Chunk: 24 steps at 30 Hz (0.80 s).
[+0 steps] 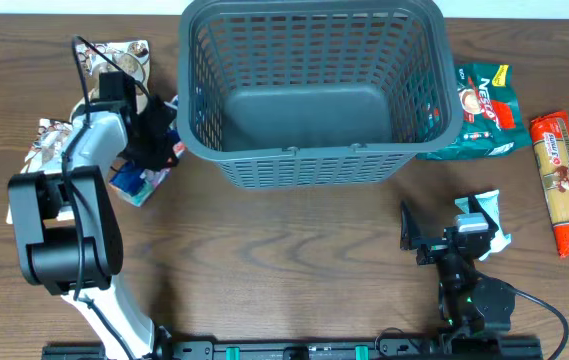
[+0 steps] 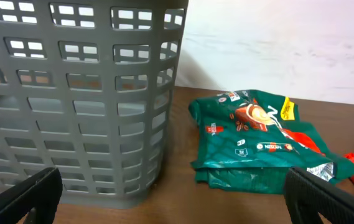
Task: Pack container
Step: 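Lower the left gripper over the blue box and close on it, then lift the blue box with the left gripper toward the basket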
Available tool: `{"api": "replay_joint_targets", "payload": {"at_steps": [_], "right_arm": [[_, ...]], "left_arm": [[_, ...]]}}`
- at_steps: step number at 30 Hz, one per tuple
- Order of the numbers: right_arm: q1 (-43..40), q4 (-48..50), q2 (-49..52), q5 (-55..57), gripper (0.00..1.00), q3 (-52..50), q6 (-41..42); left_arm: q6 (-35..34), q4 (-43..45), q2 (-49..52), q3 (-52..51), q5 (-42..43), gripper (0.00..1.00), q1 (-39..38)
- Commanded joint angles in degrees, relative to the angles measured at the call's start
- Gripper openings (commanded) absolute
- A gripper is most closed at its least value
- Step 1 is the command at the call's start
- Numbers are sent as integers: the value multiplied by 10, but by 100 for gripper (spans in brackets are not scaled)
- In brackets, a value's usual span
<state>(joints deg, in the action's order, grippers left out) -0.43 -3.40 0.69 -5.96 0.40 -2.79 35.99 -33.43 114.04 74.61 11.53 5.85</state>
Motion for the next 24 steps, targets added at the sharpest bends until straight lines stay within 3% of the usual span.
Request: {"api": "replay_joint_targets", "payload": {"at_steps": [1, 5, 12, 24], "right_arm": [[-3, -2, -4, 1, 99, -1, -7], [-3, -2, -4, 1, 99, -1, -7], [-3, -2, -4, 1, 99, -1, -7], [-3, -2, -4, 1, 99, -1, -7]], "left_arm": [[-3, 6, 13, -1, -3, 6, -1], [-4, 5, 12, -1, -12, 6, -1], [-78, 6, -17, 8, -104, 6, 3], [-183, 5, -159, 86, -107, 6, 37]]}}
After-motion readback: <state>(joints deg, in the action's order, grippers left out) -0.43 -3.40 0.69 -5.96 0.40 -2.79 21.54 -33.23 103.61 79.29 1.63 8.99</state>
